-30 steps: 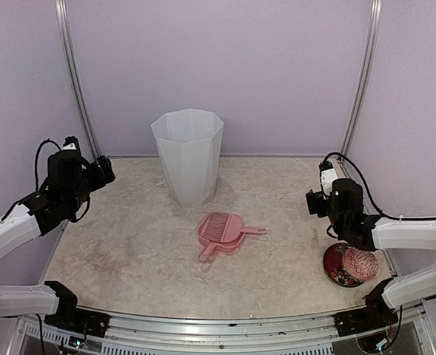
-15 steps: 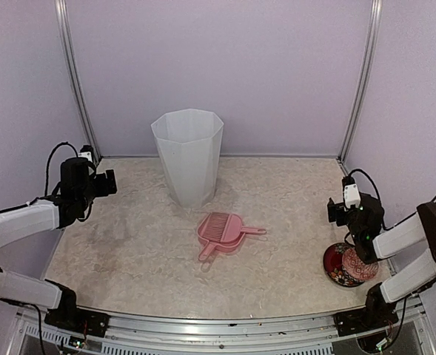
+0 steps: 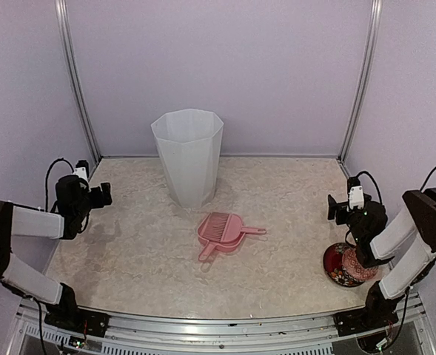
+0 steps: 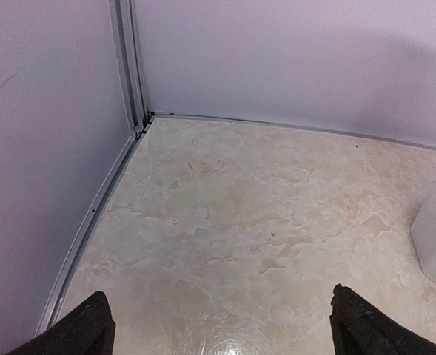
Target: Sweep away the paper scraps from the table
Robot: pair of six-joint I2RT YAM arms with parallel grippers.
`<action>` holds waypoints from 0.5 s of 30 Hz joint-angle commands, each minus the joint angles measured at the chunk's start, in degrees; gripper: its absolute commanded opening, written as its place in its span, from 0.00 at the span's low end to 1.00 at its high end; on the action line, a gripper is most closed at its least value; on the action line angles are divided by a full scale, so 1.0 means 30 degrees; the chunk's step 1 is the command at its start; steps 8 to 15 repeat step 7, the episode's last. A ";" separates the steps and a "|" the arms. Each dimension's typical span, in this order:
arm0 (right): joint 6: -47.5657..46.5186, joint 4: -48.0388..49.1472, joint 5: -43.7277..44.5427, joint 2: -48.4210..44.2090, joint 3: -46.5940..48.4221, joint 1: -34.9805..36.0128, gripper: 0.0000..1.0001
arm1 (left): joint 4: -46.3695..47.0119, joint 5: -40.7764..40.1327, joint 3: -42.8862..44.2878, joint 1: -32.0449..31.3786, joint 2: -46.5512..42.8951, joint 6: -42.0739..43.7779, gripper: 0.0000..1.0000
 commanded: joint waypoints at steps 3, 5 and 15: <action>0.0580 0.0839 0.0590 0.0086 0.0305 -0.0296 1.00 | 0.4420 0.2190 -0.0755 0.0256 0.0845 0.0614 0.99; 0.0738 0.0258 0.0363 0.0039 0.0563 -0.0427 1.00 | 0.5257 0.2349 -0.1017 0.0238 0.1052 0.0570 0.99; 0.0715 0.0558 0.0422 0.0039 0.0380 -0.0471 1.00 | 0.5764 0.2284 -0.1141 0.0249 0.1292 0.0747 0.99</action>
